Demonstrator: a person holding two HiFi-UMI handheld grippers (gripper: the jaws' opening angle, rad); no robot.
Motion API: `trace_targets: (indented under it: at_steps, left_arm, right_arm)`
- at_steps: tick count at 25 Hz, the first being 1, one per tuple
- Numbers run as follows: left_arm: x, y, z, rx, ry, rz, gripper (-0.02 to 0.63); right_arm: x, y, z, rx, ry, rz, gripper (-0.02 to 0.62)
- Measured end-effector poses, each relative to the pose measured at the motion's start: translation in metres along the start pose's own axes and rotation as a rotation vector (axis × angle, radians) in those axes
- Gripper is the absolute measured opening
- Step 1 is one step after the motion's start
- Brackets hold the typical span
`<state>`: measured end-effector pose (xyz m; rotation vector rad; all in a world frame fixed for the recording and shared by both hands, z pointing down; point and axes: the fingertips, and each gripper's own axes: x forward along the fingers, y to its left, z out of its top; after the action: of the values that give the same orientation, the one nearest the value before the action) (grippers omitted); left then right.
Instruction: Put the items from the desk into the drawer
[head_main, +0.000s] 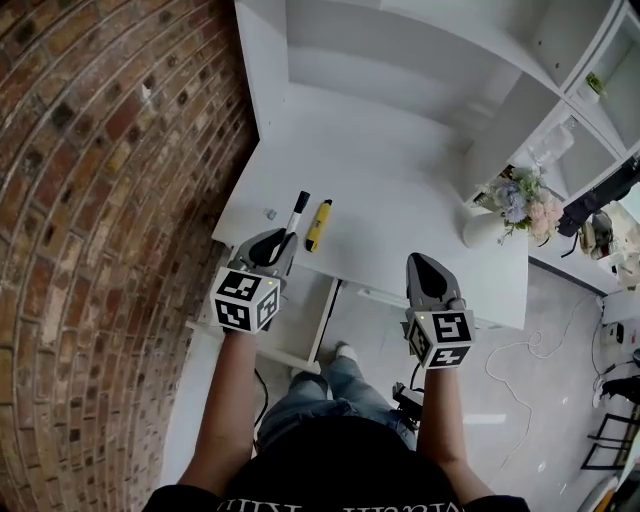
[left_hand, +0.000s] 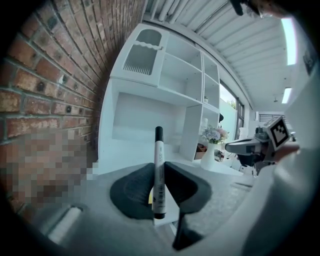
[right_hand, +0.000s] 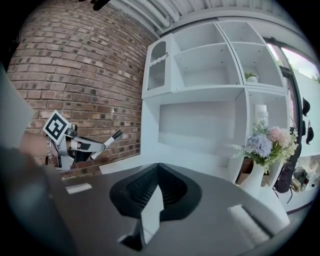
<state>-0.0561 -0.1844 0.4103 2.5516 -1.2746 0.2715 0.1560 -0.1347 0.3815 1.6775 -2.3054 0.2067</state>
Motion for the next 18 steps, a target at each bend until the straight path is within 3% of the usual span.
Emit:
trace_targets:
  at_steps: [8,18]
  left_arm:
    - [-0.019,0.004,-0.052,-0.047,0.067,-0.061,0.064]
    - [-0.039,-0.004,-0.138,-0.062,0.218,-0.151,0.066]
  right_arm:
    - [-0.003,0.030,-0.040,0.051,0.077,-0.019,0.006]
    - [-0.010,0.068,-0.091,0.077,0.184,-0.022,0.006]
